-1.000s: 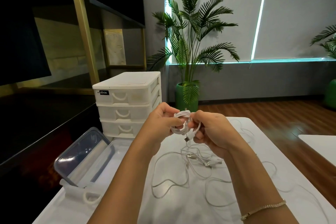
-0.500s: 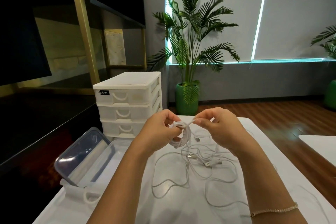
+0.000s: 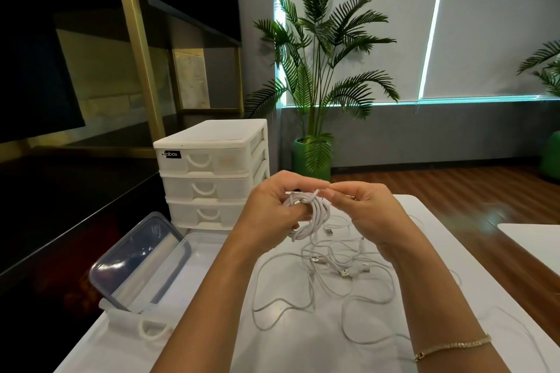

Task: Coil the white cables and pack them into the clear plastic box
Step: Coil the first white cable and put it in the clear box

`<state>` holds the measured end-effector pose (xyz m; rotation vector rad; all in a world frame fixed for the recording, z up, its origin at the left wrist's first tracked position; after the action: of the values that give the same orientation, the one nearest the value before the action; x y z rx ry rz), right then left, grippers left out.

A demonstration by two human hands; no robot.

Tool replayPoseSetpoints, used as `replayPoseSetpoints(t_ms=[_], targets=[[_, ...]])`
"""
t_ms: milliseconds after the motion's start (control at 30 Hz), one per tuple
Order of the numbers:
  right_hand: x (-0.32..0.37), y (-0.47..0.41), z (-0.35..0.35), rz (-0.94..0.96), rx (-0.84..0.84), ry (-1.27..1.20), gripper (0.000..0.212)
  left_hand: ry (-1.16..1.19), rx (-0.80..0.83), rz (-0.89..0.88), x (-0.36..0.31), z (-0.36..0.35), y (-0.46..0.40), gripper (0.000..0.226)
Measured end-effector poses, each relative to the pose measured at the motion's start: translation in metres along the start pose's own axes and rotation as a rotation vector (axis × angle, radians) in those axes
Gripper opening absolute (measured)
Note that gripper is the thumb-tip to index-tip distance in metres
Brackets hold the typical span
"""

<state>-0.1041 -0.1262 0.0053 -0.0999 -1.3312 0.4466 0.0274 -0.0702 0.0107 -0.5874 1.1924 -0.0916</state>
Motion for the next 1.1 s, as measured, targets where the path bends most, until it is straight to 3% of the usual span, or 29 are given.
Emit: replayPoseSetpoints(t_ms=[167,333,400,533,600,767,1100], targets=[[0.002,0.002,-0.008,-0.025,0.095,0.017,0.012,-0.038,-0.12,-0.022,0.002,0.004,0.0,0.013],[0.004,0.0,-0.009,-0.008,-0.014,0.283,0.032,-0.143,-0.302,-0.023,0.002,0.01,0.001,0.009],[0.011,0.001,-0.007,-0.005,-0.019,0.253,0.036,-0.152,-0.356,-0.029,0.003,0.013,0.0,0.01],[0.02,0.009,-0.015,-0.041,0.169,0.1,0.052,-0.179,-0.42,-0.053,0.003,0.012,0.001,0.012],[0.019,0.01,-0.021,-0.009,0.176,0.088,0.061,-0.172,-0.433,-0.067,0.003,0.01,0.001,0.013],[0.013,0.006,-0.021,0.001,0.078,0.066,0.059,-0.202,-0.422,-0.068,0.003,0.007,0.001,0.012],[0.007,0.001,-0.014,0.058,-0.081,0.165,0.05,-0.011,-0.145,0.226,0.012,0.004,-0.003,0.02]])
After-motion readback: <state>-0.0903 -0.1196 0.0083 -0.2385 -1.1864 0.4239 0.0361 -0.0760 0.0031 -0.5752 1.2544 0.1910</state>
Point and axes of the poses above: each hand's wrist, its own y-axis away from the middle knuckle, its own z-axis out of the back of the hand, x = y × z, the point moved 4 cm from there along -y, towards the middle knuckle, and after that the axes turned 7 degrees about -x, right-handed, at the moved point
